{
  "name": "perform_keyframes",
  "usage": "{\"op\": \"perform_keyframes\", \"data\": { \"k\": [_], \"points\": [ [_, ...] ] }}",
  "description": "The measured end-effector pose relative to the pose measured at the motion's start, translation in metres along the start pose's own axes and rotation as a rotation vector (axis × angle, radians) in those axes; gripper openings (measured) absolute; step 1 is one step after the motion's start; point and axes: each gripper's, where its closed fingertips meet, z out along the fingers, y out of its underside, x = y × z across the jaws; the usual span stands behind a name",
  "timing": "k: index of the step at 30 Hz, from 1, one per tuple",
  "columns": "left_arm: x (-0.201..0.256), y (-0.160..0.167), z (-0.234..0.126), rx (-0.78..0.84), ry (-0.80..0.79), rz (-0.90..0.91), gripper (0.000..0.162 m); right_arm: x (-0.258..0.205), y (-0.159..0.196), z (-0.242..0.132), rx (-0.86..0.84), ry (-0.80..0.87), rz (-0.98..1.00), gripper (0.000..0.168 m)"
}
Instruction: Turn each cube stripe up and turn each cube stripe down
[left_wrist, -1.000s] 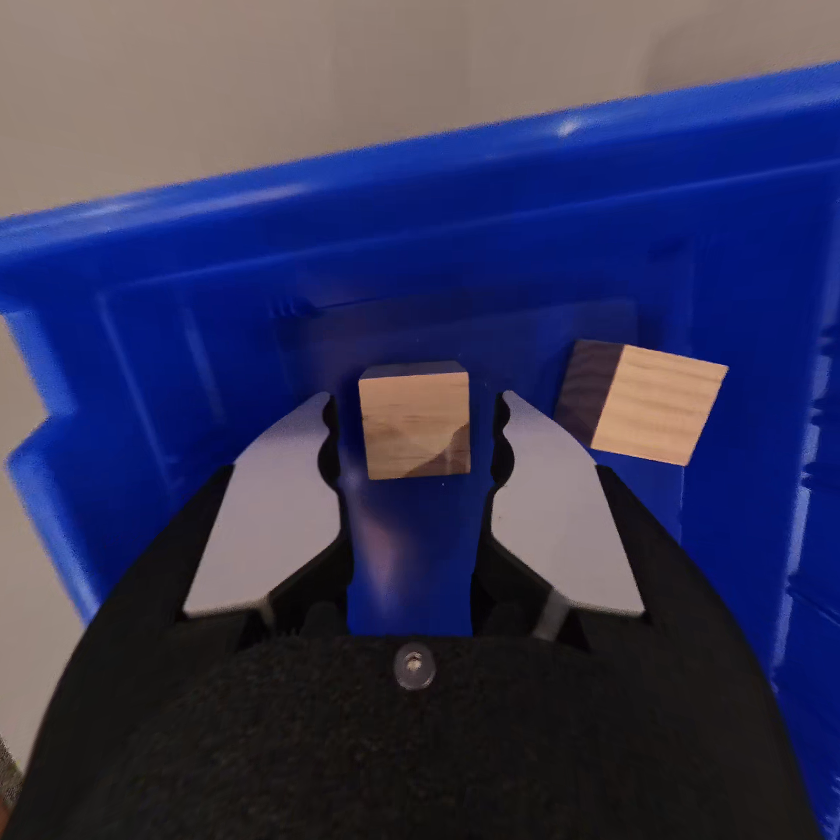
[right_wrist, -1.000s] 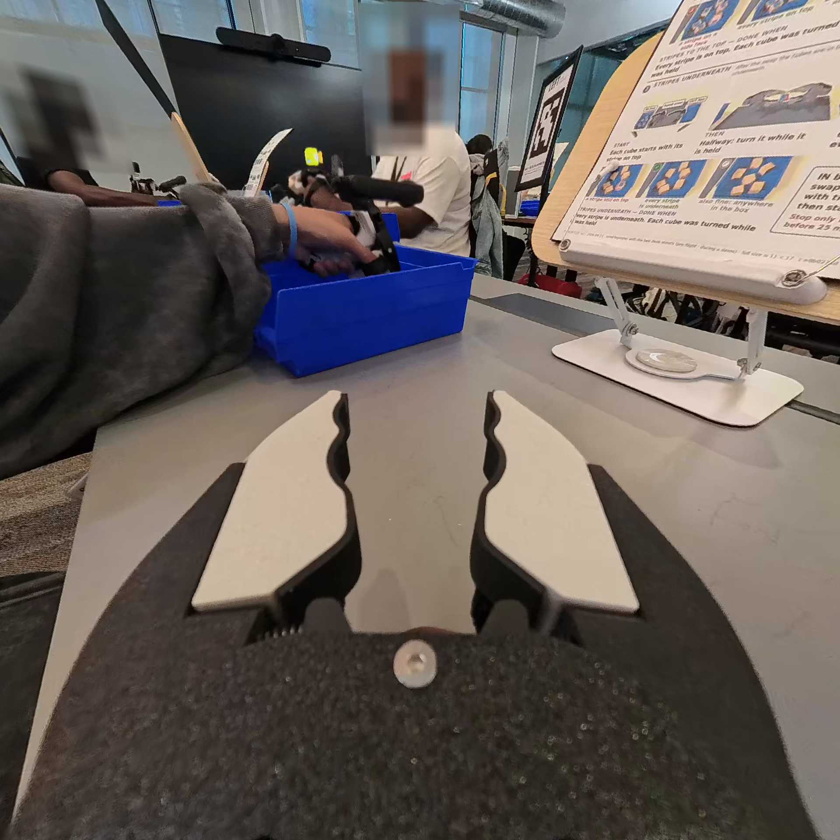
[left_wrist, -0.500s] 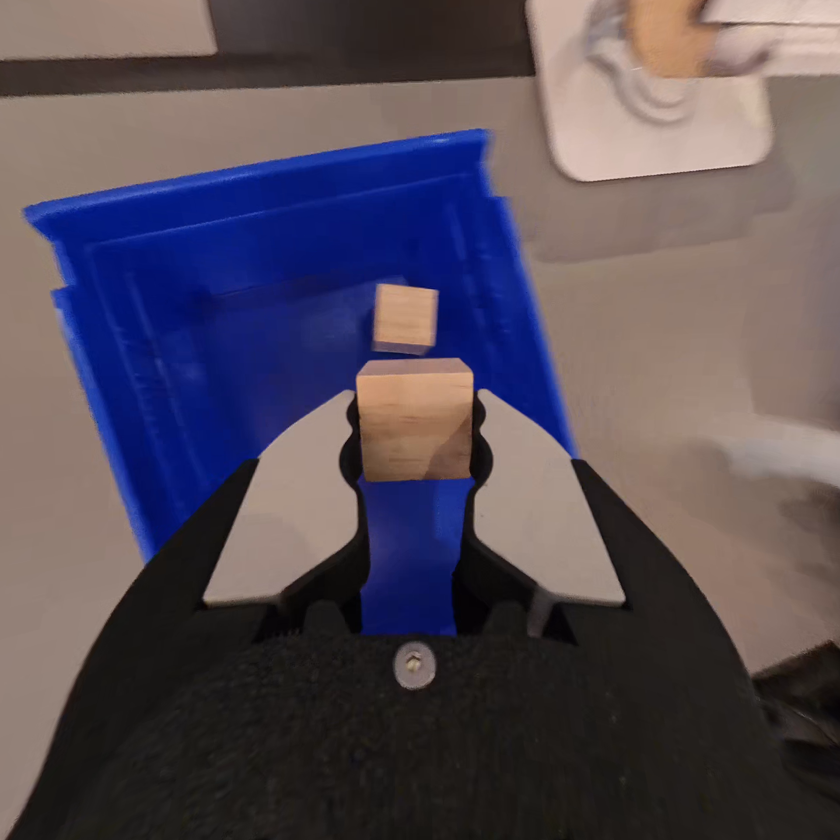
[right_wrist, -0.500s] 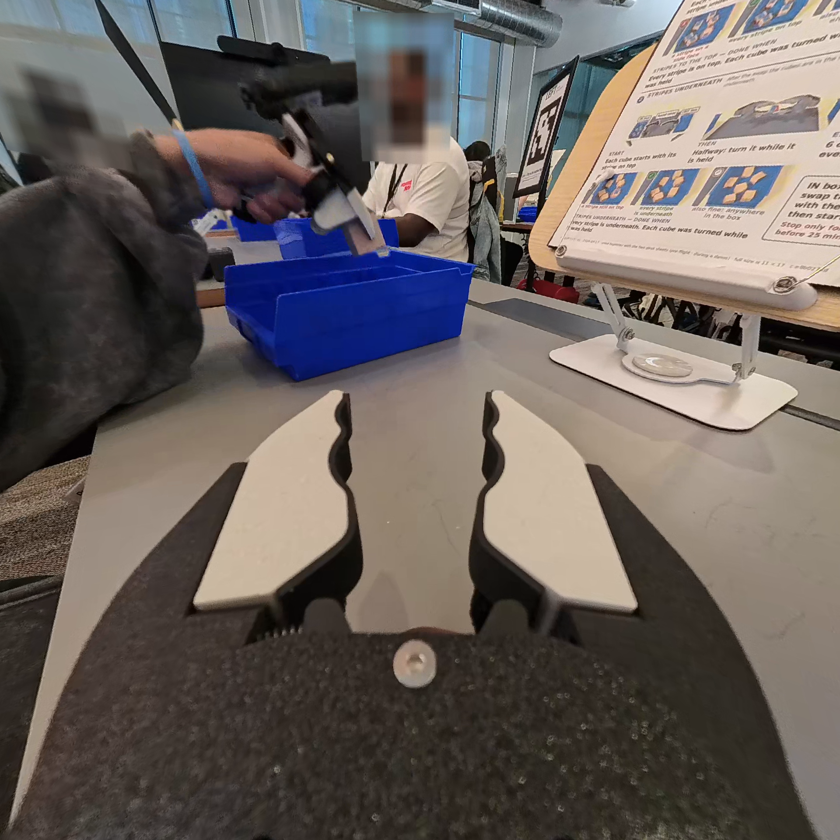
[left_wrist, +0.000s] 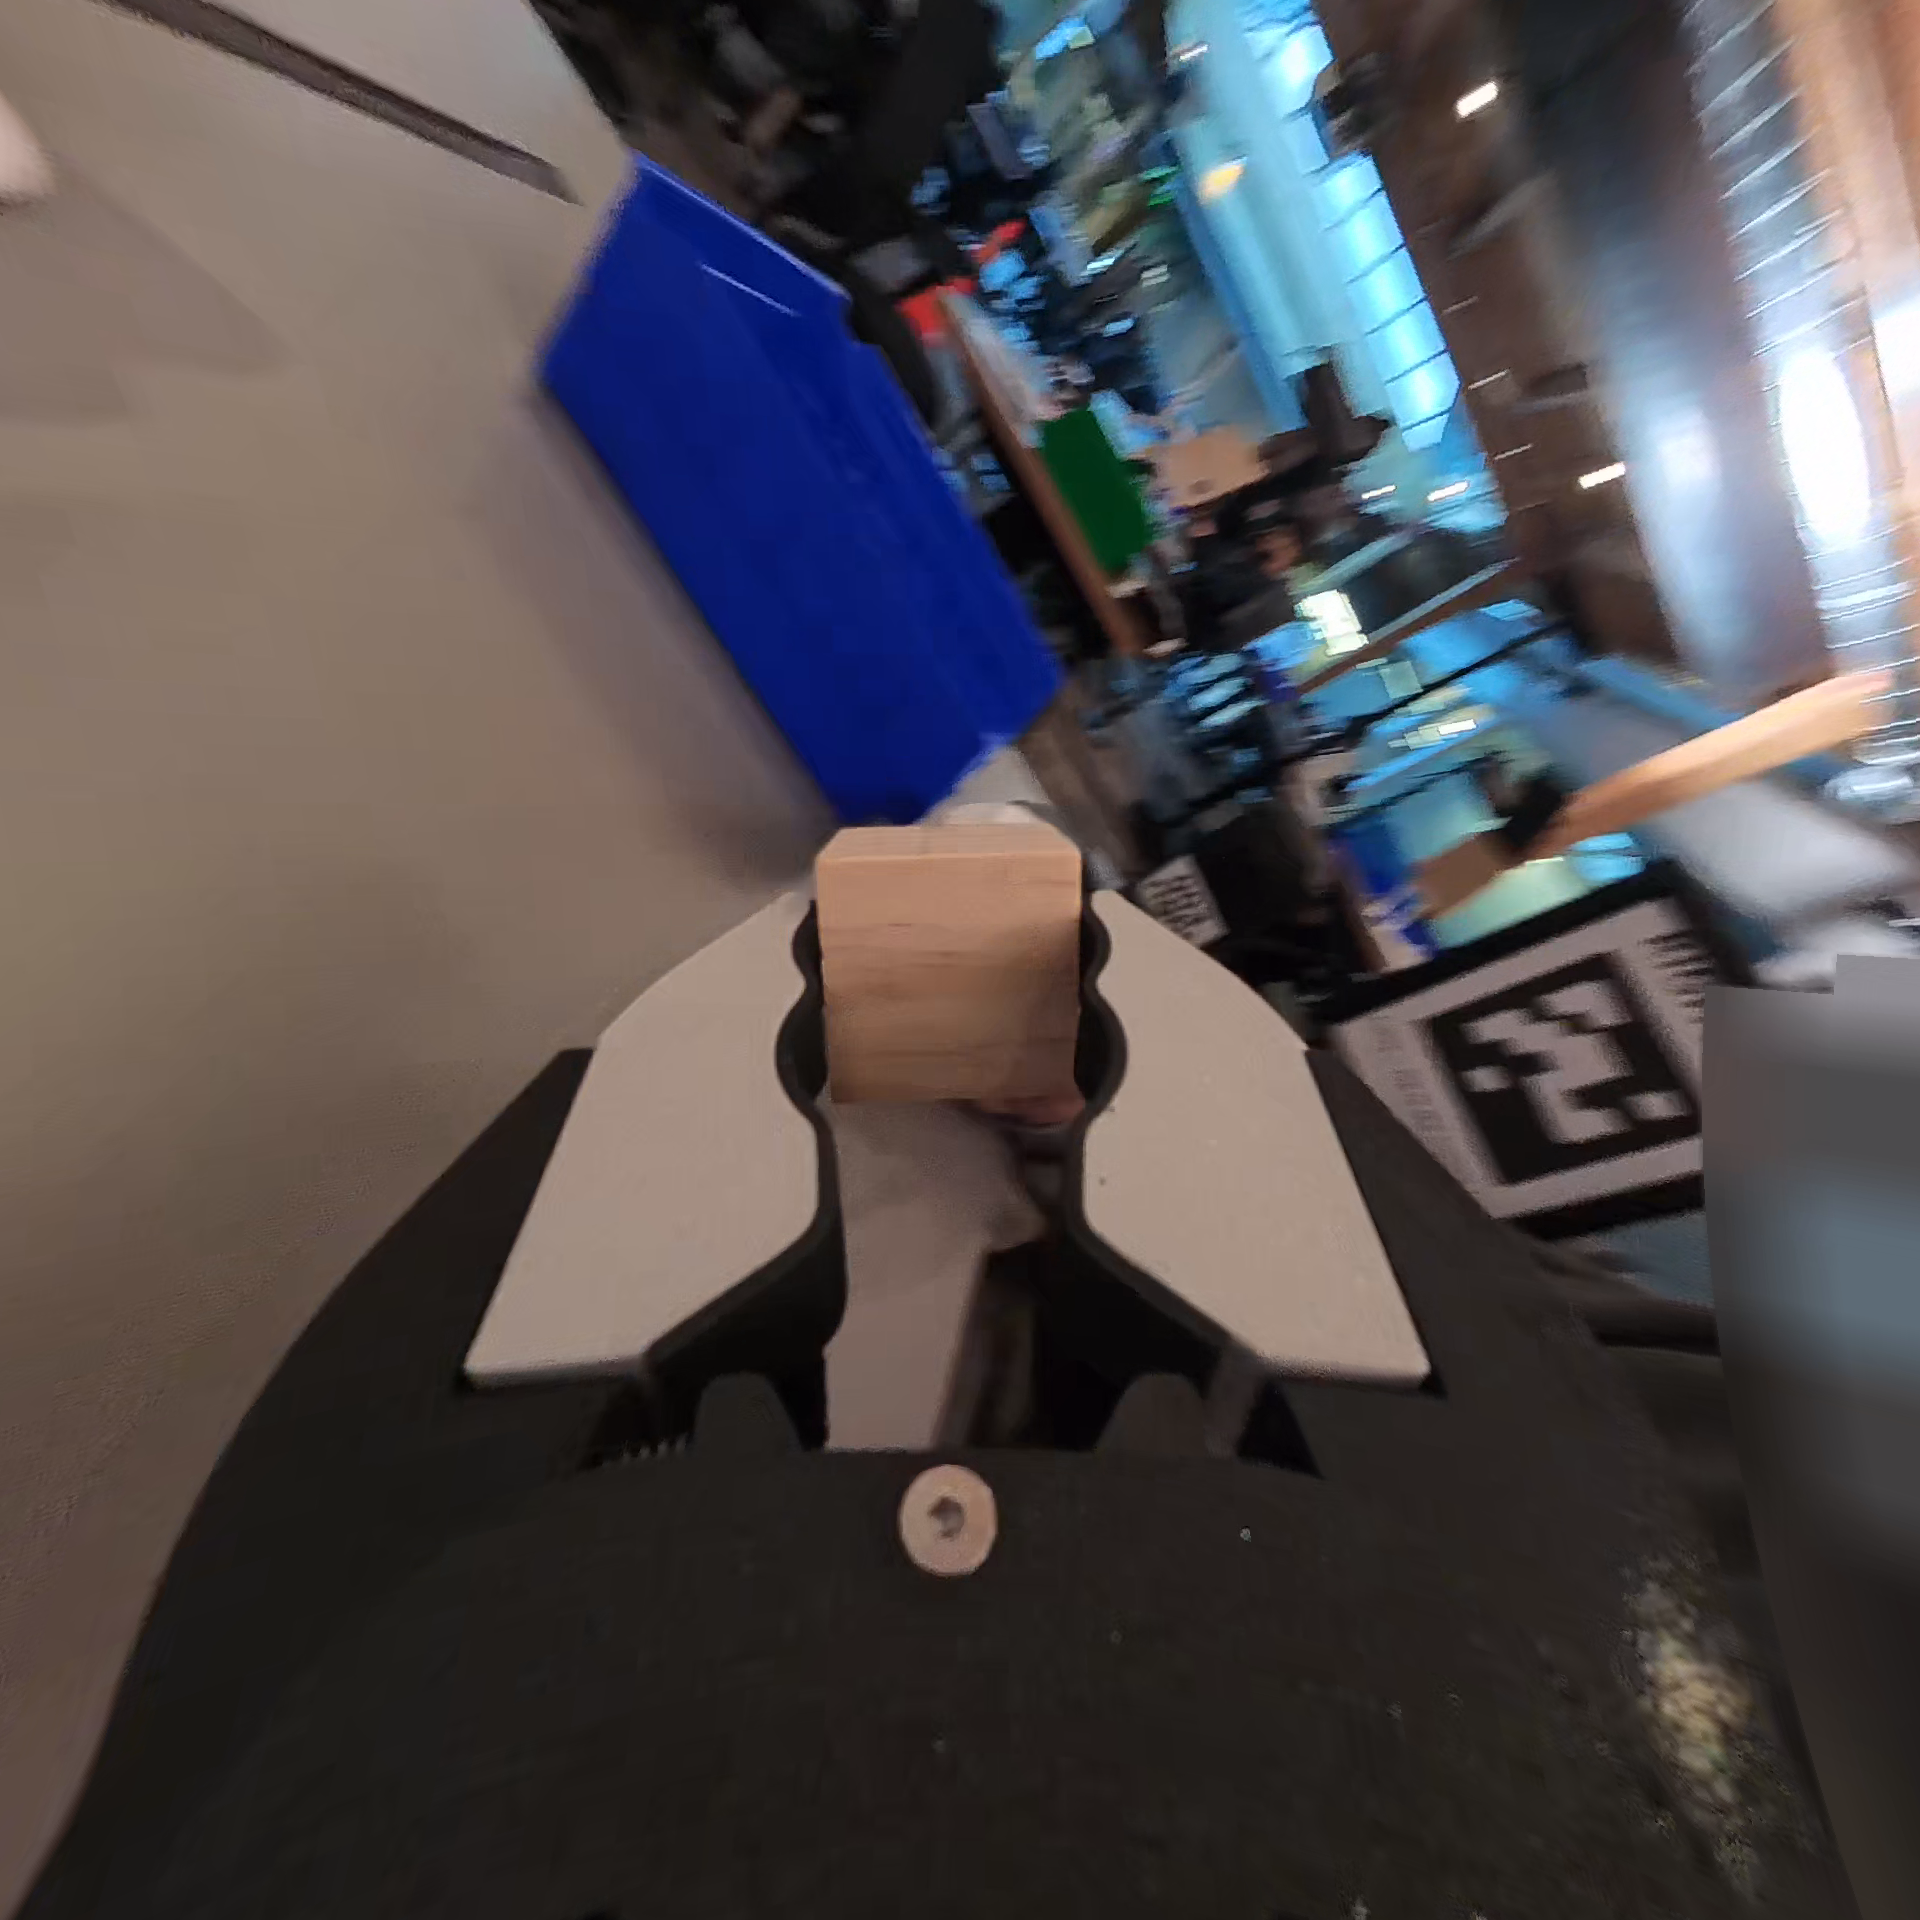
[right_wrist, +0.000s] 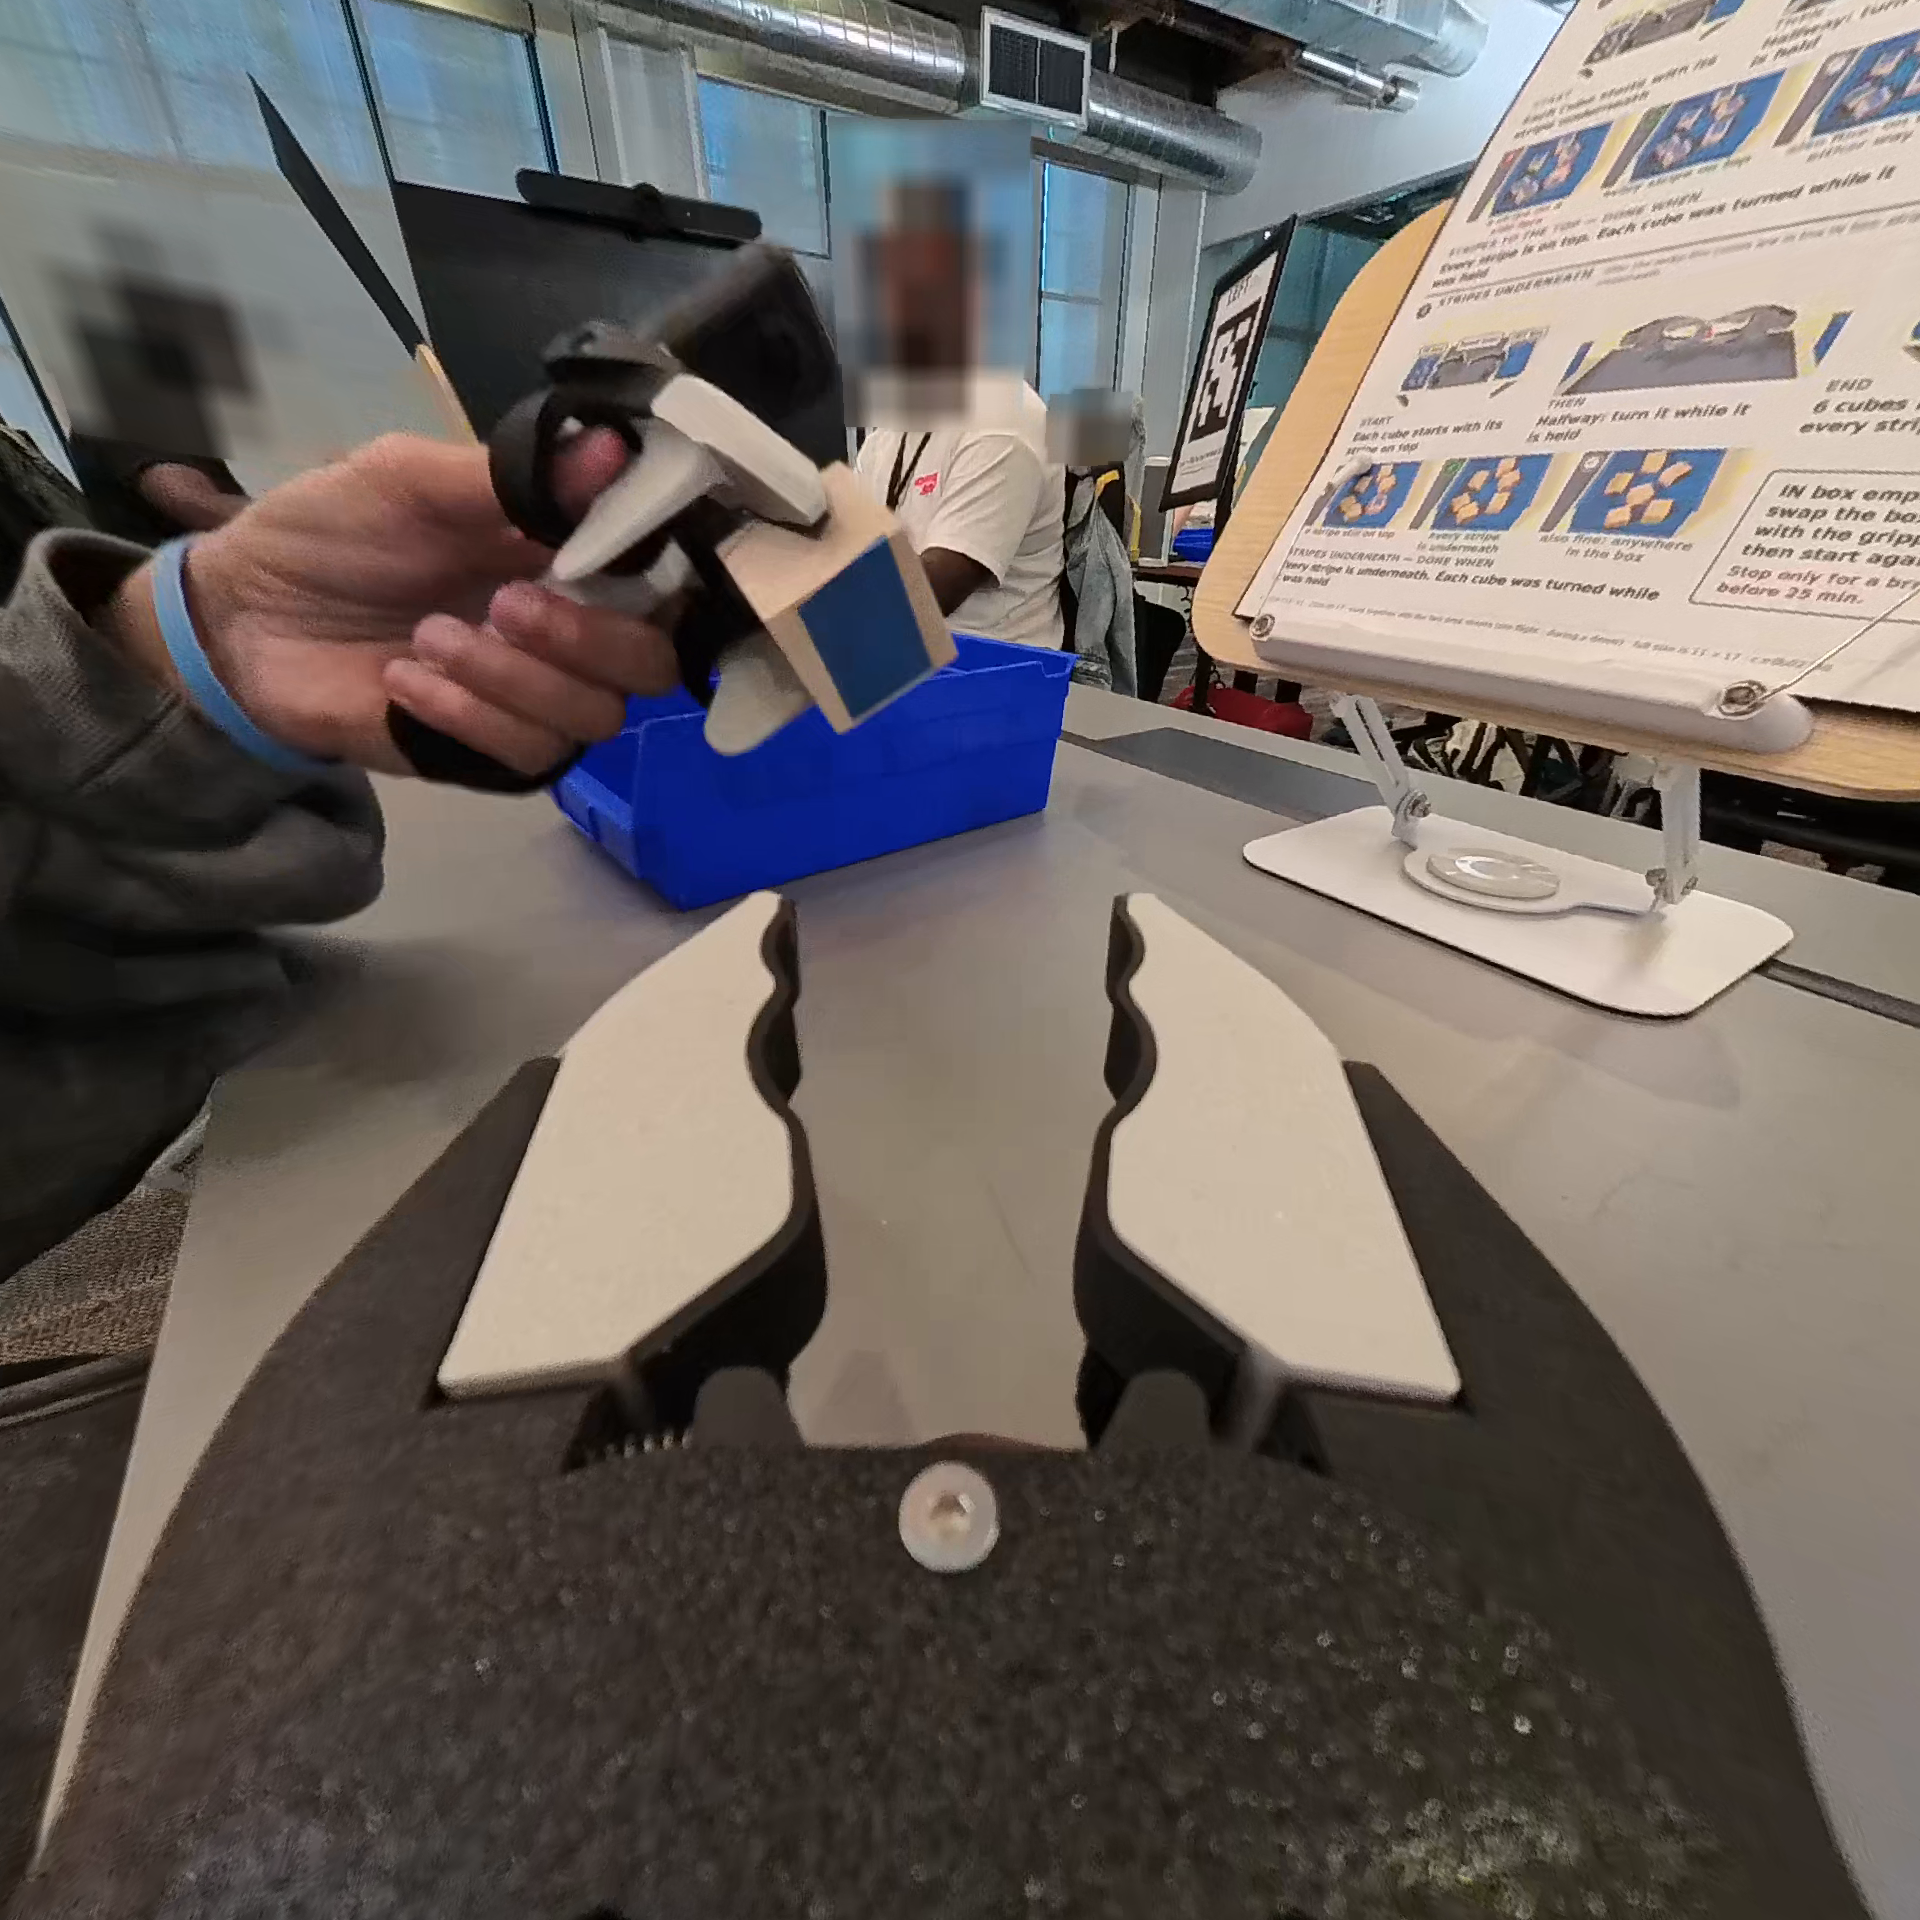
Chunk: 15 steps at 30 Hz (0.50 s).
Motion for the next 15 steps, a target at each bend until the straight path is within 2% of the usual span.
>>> {"op": "perform_keyframes", "data": {
  "k": [4,6,11,15],
  "points": [
    [0.013,0.014,0.026,0.011,0.242,-0.229,0.044,-0.010,-0.006,0.000,0.030,-0.044,-0.038,0.061],
    [0.011,0.021,0.034,-0.010,0.275,-0.274,0.044,-0.015,-0.007,0.001,0.031,-0.071,-0.062,0.065],
    [0.005,0.030,0.041,-0.015,0.302,-0.363,0.044,-0.014,-0.014,0.005,0.020,-0.112,-0.143,0.089],
    [0.007,0.030,0.040,-0.012,0.354,-0.427,0.044,-0.010,-0.030,0.019,0.001,-0.165,-0.182,0.090]
  ]
}}
